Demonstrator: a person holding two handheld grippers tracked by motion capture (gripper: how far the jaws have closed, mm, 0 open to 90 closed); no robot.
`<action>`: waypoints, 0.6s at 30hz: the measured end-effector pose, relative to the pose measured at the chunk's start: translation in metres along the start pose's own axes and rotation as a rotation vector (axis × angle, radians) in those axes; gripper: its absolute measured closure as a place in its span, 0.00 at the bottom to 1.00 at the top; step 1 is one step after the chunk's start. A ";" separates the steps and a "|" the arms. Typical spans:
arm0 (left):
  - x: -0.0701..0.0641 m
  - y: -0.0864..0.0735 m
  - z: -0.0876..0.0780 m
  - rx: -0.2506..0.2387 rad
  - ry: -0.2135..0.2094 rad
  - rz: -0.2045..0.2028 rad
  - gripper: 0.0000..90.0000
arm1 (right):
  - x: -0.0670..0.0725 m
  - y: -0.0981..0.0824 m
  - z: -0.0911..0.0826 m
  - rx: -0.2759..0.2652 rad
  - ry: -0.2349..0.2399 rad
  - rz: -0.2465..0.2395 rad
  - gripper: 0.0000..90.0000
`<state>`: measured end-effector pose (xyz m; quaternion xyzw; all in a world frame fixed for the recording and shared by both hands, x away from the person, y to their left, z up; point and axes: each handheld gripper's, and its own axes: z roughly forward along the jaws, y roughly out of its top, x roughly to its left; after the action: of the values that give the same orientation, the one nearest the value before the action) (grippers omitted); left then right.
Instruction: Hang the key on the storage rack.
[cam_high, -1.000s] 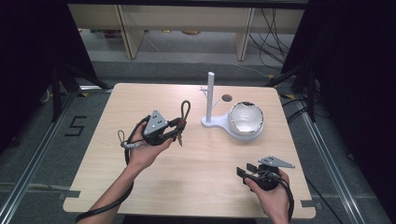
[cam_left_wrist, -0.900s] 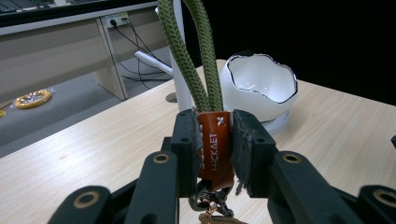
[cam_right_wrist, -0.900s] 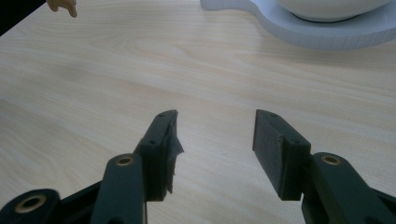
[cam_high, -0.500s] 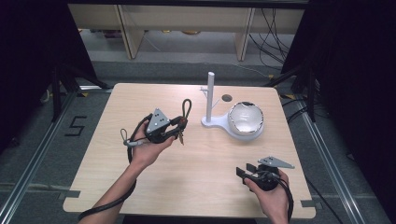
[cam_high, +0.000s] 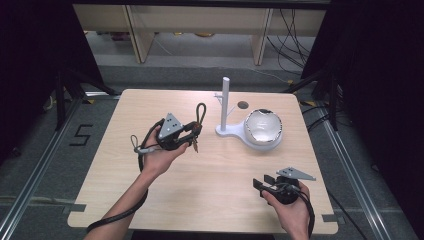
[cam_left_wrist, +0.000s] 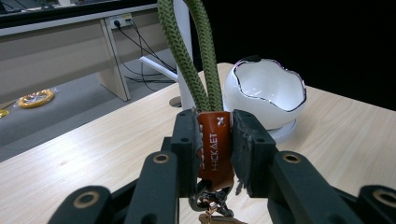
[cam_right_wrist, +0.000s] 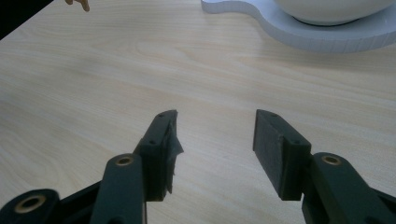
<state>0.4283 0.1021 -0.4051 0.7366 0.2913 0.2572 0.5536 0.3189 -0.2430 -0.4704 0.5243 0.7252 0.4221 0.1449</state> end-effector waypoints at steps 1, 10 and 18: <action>0.000 0.001 0.001 -0.004 0.000 -0.001 0.79 | 0.000 0.000 0.000 0.001 0.001 0.001 0.56; 0.003 0.002 0.005 0.001 0.003 0.002 0.79 | 0.003 0.000 -0.001 0.005 0.010 0.034 0.56; 0.004 0.004 0.009 0.004 0.004 0.000 0.79 | -0.001 0.000 0.000 -0.001 0.012 0.003 0.56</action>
<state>0.4378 0.0981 -0.4029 0.7371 0.2928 0.2580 0.5516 0.3194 -0.2437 -0.4703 0.5228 0.7249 0.4261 0.1400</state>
